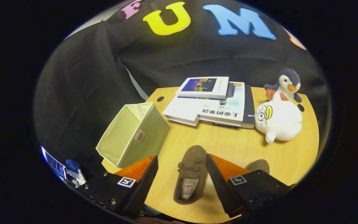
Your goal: Open the storage box then place both shoes into the box .Put the left shoe in first, then the right shoe, with the right side of both shoes facing outward in a uniform manner.
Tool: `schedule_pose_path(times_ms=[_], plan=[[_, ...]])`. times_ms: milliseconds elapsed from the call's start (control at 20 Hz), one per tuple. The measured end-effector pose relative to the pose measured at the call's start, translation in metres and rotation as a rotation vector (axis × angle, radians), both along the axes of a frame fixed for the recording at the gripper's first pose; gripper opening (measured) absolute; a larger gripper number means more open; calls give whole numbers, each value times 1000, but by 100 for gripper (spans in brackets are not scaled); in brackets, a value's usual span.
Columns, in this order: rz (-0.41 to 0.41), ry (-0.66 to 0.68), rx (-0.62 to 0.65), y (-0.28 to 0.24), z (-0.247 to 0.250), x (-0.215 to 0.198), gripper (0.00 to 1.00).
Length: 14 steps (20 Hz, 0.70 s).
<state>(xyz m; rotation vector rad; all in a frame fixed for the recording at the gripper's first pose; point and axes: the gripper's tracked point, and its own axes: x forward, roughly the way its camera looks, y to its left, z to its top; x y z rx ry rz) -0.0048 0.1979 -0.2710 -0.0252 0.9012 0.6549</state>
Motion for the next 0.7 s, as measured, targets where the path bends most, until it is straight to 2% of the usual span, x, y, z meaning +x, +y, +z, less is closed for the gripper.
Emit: schedule_pose_path(times_ms=[250,600,650,700], plan=[[-57,103,-74,-20,-56,-16,91],[-14,192,-240,-36,-117,-22,88],[-19,198,-272,-39,-127,-19,77],[-27,204,-301,-41,-135,-15,76]])
